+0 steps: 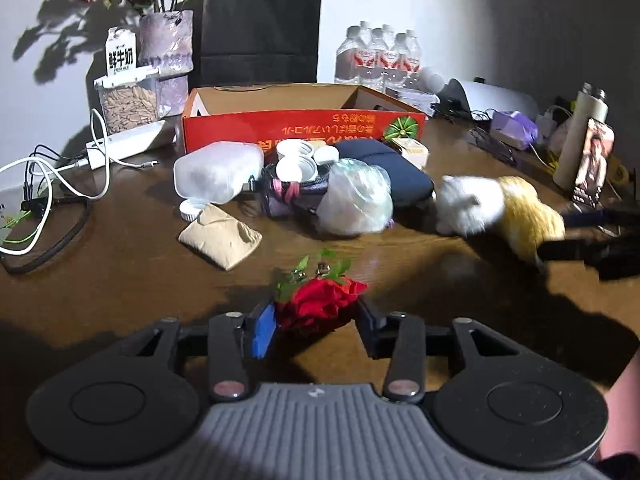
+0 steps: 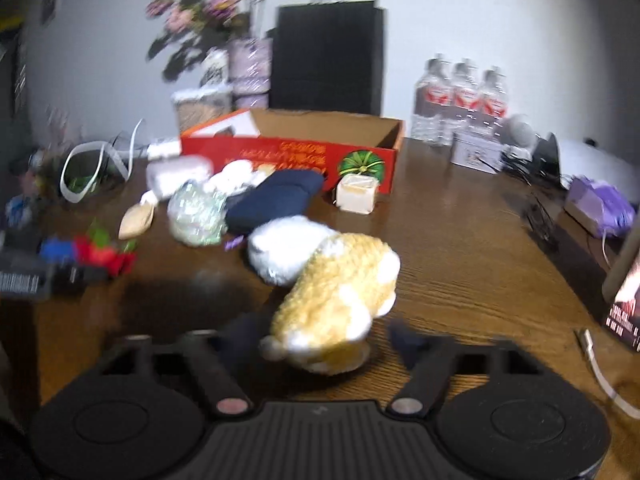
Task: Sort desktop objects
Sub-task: 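Grasp the yellow-white plush toy with the right tool while the left tool grasps the red rose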
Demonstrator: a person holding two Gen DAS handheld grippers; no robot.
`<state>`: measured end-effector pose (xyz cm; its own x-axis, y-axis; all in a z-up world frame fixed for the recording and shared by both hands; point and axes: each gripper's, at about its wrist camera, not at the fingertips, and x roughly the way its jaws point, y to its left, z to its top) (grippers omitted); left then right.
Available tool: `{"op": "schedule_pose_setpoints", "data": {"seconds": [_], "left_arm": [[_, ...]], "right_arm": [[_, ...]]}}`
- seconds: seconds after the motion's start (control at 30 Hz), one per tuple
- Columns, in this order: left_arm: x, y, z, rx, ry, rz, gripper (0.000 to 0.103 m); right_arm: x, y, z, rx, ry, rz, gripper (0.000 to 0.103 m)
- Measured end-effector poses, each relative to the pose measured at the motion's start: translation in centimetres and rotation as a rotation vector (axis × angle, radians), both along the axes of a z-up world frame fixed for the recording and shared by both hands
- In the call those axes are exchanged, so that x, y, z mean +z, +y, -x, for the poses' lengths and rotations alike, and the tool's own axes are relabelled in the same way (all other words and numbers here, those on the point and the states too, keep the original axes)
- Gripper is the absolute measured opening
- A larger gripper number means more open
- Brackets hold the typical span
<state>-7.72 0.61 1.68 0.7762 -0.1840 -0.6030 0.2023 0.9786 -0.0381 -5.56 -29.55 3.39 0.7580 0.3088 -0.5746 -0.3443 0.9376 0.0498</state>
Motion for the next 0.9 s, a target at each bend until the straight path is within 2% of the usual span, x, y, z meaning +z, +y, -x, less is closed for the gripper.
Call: {"op": "schedule_pose_setpoints", "data": {"seconds": [0.03, 0.07, 0.1, 0.13, 0.17, 0.2, 0.23, 0.27, 0.3, 0.33, 0.37, 0.4, 0.5, 0.57, 0.67, 0.73, 0.83, 0.9], "left_arm": [[-0.1, -0.2, 0.2, 0.000, -0.009, -0.008, 0.057], [-0.1, -0.4, 0.2, 0.008, -0.015, -0.017, 0.066], [-0.1, -0.5, 0.1, 0.018, -0.018, -0.021, 0.082], [0.0, -0.6, 0.0, 0.024, -0.022, -0.023, 0.088], [0.0, -0.6, 0.0, 0.018, -0.029, -0.026, 0.090], [0.1, -0.7, 0.0, 0.016, -0.036, -0.030, 0.090], [0.2, -0.8, 0.0, 0.020, -0.042, -0.038, 0.090], [0.3, -0.8, 0.0, 0.023, -0.043, -0.040, 0.085], [0.3, -0.7, 0.0, 0.021, -0.040, -0.033, 0.073], [0.3, -0.5, 0.0, 0.015, -0.032, -0.020, 0.067], [0.3, -0.3, -0.1, 0.013, -0.022, -0.007, 0.055], [0.1, -0.2, -0.2, 0.009, -0.005, 0.004, 0.038], [-0.2, -0.3, -0.2, -0.003, -0.001, 0.018, 0.031], [0.2, -0.3, -0.1, -0.002, -0.019, 0.029, 0.029], [1.3, 0.0, 0.1, 0.004, -0.056, 0.046, 0.029], [1.8, 0.4, 0.0, 0.023, -0.075, 0.048, 0.029], [2.5, 1.5, 0.4, 0.051, -0.100, 0.085, 0.028], [3.0, 2.0, 0.7, 0.063, -0.123, 0.099, 0.028]], "right_arm": [[-0.2, 0.3, -0.3, -0.014, 0.007, -0.014, 0.090], [-0.4, 0.6, -0.5, -0.029, 0.008, -0.025, 0.090], [-0.5, 1.2, -0.8, -0.064, 0.002, -0.021, 0.088], [-0.8, 1.6, -1.2, -0.099, -0.004, 0.000, 0.080], [-1.1, 2.0, -1.7, -0.134, -0.002, 0.037, 0.070], [-1.5, 2.3, -2.1, -0.160, 0.010, 0.070, 0.047], [-1.7, 2.2, -2.2, -0.164, 0.020, 0.071, 0.047], [-1.7, 2.0, -2.0, -0.156, 0.018, 0.062, 0.047], [-1.6, 1.9, -1.7, -0.131, 0.020, 0.062, 0.047], [-1.5, 1.8, -1.4, -0.102, 0.018, 0.071, 0.046], [-1.5, 1.9, -1.0, -0.071, 0.011, 0.085, 0.046], [-1.5, 1.9, -0.6, -0.036, 0.005, 0.102, 0.046], [-1.1, 2.5, 0.5, 0.049, 0.002, 0.112, 0.046], [-0.8, 2.6, 1.3, 0.065, -0.016, 0.095, 0.046], [-0.4, 2.7, 2.7, 0.094, -0.122, 0.085, 0.046], [-0.1, 2.6, 2.9, 0.110, -0.141, 0.081, 0.046], [0.6, 1.6, 3.2, 0.122, -0.164, 0.034, 0.046], [1.5, 0.5, 3.2, 0.130, -0.172, -0.042, 0.046]]}}
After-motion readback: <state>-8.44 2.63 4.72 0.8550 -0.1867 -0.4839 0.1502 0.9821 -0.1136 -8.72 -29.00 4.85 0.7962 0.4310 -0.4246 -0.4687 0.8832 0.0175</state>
